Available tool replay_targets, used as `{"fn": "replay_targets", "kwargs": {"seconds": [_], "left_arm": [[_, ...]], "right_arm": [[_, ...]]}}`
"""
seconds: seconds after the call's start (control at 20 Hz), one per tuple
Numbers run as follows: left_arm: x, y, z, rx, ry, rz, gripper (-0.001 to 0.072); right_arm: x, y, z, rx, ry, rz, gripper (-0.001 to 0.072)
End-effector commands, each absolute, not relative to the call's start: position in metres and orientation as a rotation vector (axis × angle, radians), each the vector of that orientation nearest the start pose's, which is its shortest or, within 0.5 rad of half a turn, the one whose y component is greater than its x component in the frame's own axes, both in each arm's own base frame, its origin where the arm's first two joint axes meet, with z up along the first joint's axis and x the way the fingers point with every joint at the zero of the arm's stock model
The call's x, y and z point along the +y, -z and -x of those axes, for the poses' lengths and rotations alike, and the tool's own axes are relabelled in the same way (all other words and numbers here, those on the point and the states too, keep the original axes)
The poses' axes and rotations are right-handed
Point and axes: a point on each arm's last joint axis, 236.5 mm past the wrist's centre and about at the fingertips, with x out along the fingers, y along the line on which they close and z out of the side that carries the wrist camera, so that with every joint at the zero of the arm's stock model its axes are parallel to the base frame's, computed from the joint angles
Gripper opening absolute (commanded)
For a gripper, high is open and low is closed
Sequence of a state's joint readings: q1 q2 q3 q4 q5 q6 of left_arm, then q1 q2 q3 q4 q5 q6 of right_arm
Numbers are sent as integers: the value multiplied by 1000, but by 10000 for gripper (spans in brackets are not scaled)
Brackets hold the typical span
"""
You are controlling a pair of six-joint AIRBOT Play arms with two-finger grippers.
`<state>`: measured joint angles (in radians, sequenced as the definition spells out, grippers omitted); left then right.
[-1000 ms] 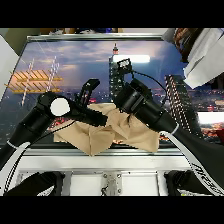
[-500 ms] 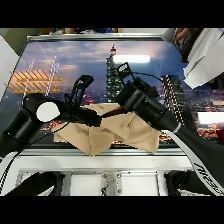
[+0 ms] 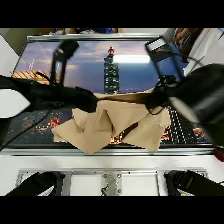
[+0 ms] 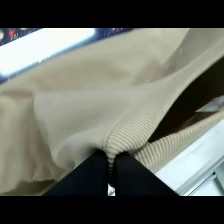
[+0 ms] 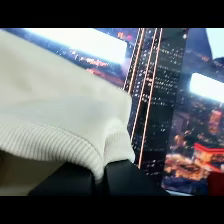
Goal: Fold the clothes and pants, and hang the long-sleeved shirts on hangers.
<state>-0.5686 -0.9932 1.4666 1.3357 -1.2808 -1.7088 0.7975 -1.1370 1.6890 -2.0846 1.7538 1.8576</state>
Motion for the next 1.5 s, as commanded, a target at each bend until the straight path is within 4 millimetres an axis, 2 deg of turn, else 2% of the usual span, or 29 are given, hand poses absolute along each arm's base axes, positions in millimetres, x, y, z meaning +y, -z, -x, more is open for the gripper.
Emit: {"fn": "replay_targets", "kwargs": {"seconds": [0.0, 0.05, 0.1, 0.25, 0.35, 0.4, 0.45, 0.5, 0.55, 0.6, 0.65, 0.75, 0.8, 0.85, 0.9, 0.95, 1.0, 1.1, 1.2, 1.35, 1.45], "left_arm": [[-241, -273, -282, 788, 678, 60, 22], [-240, -269, -280, 808, 676, 51, 22], [-238, -260, -276, 842, 671, 39, 22], [-232, -214, -265, 986, 650, 0, 22], [-231, -184, -259, 1070, 630, 3, 22], [-231, -177, -259, 1085, 620, 12, 23], [-232, -178, -262, 1074, 618, 25, 23], [-234, -190, -266, 1036, 625, 35, 22], [-238, -215, -272, 966, 640, 54, 22], [-241, -249, -277, 876, 657, 82, 22], [-243, -294, -280, 757, 680, 118, 22], [-247, -396, -263, 505, 779, 210, 22], [-246, -446, -245, 375, 837, 252, 22], [-243, -487, -226, 262, 883, 281, 22], [-239, -524, -206, 148, 929, 300, 22], [-235, -552, -186, 55, 971, 322, 22], [-230, -576, -166, -35, 1017, 344, 22], [-221, -608, -136, -188, 1084, 405, 22], [-208, -626, -120, -306, 1107, 463, 22], [-199, -633, -116, -386, 1094, 482, 22], [-206, -622, -137, -374, 1028, 414, 22]], "right_arm": [[150, -237, -252, 1093, -255, 274, 28], [159, -234, -245, 1132, -317, 222, 29], [159, -232, -244, 1155, -334, 186, 28], [142, -221, -252, 1195, -275, 147, 28], [140, -215, -254, 1207, -269, 150, 29], [143, -216, -257, 1189, -274, 145, 30], [148, -223, -266, 1135, -287, 128, 30], [155, -236, -278, 1052, -308, 101, 31], [161, -255, -288, 958, -332, 70, 30], [167, -284, -296, 845, -358, 32, 31], [171, -319, -300, 726, -389, -9, 31], [177, -399, -290, 481, -477, -108, 31], [178, -441, -277, 355, -529, -162, 31], [175, -483, -258, 223, -583, -218, 30], [171, -518, -239, 108, -629, -263, 30], [167, -548, -216, -3, -682, -301, 30], [161, -570, -195, -82, -721, -333, 30], [149, -599, -161, -196, -776, -379, 30], [137, -615, -141, -264, -789, -403, 30], [135, -617, -138, -275, -790, -412, 30], [145, -609, -155, -217, -792, -453, 30]]}}
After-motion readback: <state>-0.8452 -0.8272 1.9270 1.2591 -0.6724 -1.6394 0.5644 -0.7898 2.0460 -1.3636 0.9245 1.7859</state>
